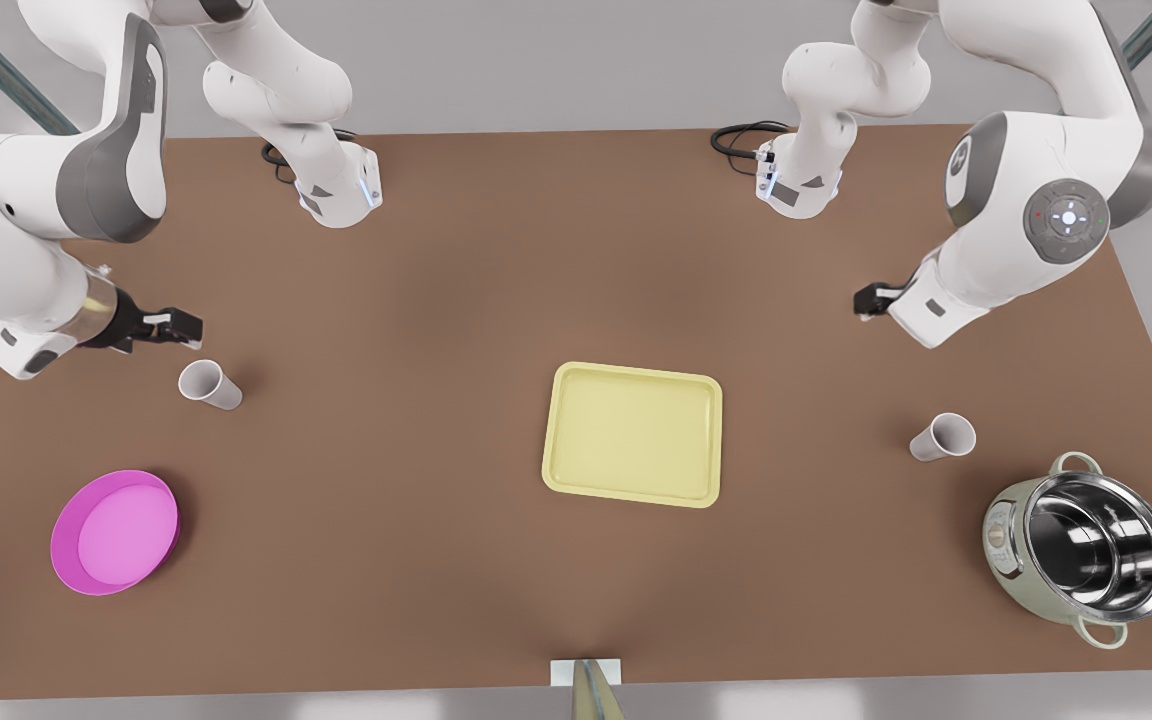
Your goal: Use both arms to respectively pick up the white IKEA cups from the middle-left and middle-right positions, then place the white IKEA cups onto the middle-middle tray, ensuring that the cups remain upright and do not tip over
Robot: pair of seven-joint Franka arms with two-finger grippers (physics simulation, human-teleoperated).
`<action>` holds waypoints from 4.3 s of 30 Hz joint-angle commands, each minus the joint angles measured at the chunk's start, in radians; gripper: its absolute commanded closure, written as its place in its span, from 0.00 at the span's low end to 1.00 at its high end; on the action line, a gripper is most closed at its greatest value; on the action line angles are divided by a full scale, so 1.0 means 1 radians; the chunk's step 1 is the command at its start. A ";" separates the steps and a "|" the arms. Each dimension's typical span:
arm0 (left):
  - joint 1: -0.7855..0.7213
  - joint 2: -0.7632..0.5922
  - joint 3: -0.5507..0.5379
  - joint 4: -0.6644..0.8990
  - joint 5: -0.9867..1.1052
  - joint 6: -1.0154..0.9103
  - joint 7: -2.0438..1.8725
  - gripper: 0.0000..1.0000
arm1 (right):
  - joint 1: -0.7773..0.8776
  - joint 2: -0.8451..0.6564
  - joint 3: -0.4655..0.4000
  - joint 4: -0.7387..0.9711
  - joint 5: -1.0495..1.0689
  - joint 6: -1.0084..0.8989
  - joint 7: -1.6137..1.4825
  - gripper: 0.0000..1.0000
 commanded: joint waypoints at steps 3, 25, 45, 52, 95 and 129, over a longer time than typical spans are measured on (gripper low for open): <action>0.008 0.012 0.005 0.000 -0.006 0.042 -0.037 0.00 | -0.002 0.002 -0.002 -0.008 -0.007 0.039 -0.056 0.00; 0.425 0.517 0.084 -0.190 -0.048 0.717 0.312 0.00 | -0.246 0.125 -0.048 -0.258 -0.004 0.267 -0.179 0.00; 0.014 0.408 0.001 -0.077 -0.120 0.533 -0.272 0.78 | -0.318 0.185 -0.060 -0.581 0.002 0.749 -0.183 0.00; -0.010 0.506 -0.271 -0.019 -0.194 0.605 -0.664 0.78 | -0.333 0.193 -0.058 -0.649 0.002 0.818 -0.185 0.00; -0.012 0.128 -0.104 0.130 -0.005 -0.110 -0.012 0.00 | 0.483 0.466 0.130 -0.080 0.266 0.801 0.473 0.79; 0.025 0.115 -0.127 0.199 0.021 -0.119 -0.009 0.00 | 0.412 0.671 0.198 0.304 0.280 0.459 0.397 0.00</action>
